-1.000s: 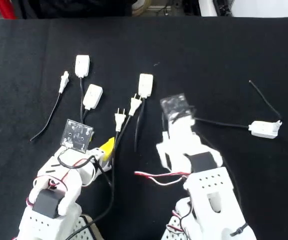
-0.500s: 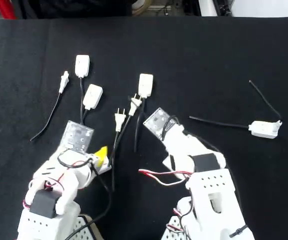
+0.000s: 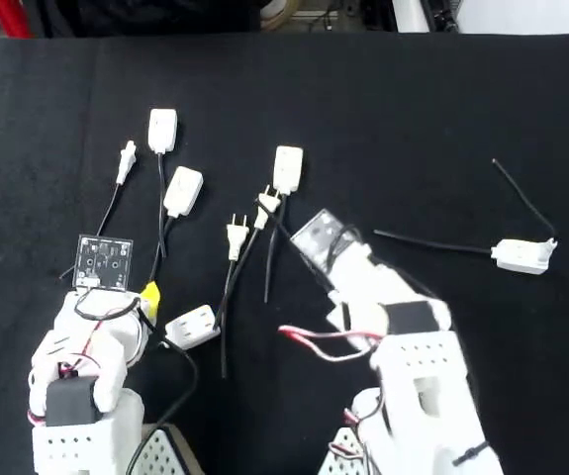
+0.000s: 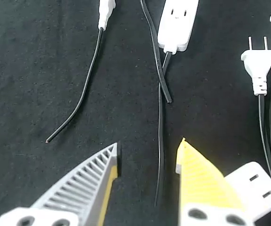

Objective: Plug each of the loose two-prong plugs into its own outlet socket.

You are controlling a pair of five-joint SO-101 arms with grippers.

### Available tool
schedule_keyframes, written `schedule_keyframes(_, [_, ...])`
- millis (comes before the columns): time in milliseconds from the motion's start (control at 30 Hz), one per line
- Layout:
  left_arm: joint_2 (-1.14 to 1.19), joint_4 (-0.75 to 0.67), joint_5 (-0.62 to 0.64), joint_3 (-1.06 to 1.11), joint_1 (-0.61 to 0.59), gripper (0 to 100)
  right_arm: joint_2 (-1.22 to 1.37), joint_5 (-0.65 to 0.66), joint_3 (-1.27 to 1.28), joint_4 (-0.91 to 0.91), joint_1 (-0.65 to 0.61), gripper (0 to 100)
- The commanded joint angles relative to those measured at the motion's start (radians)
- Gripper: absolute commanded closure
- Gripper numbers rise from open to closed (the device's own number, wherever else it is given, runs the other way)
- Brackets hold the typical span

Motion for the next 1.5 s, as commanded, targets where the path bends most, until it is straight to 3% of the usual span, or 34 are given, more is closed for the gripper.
schedule_keyframes(0, [-0.006, 0.008, -0.006, -0.010, -0.008, 79, 0.174, 0.021, -0.137, 0.009, 0.058, 90.8])
schedule_keyframes(200, [-0.006, 0.008, -0.006, -0.010, -0.008, 79, 0.504, 0.018, -0.309, 0.012, 0.054, 86.2])
schedule_keyframes(533, [-0.006, 0.008, -0.006, -0.002, -0.008, 79, 0.549, -0.034, -0.334, 0.066, -0.052, 86.0])
schedule_keyframes(833, [-0.006, 0.008, -0.006, -0.001, -0.008, 79, 0.662, -0.038, -0.285, -0.061, -0.048, 86.3])
schedule_keyframes(1033, [-0.006, 0.008, -0.006, -0.001, -0.008, 79, 0.667, -0.032, -0.286, -0.048, -0.048, 86.1])
schedule_keyframes(1267, [-0.006, 0.008, -0.006, -0.001, -0.008, 79, 0.521, -0.006, -0.363, 0.137, -0.058, 79.9])
schedule_keyframes(1467, [-0.006, 0.008, -0.006, -0.001, -0.008, 79, 0.433, -0.058, -0.372, 0.227, -0.091, 78.9])
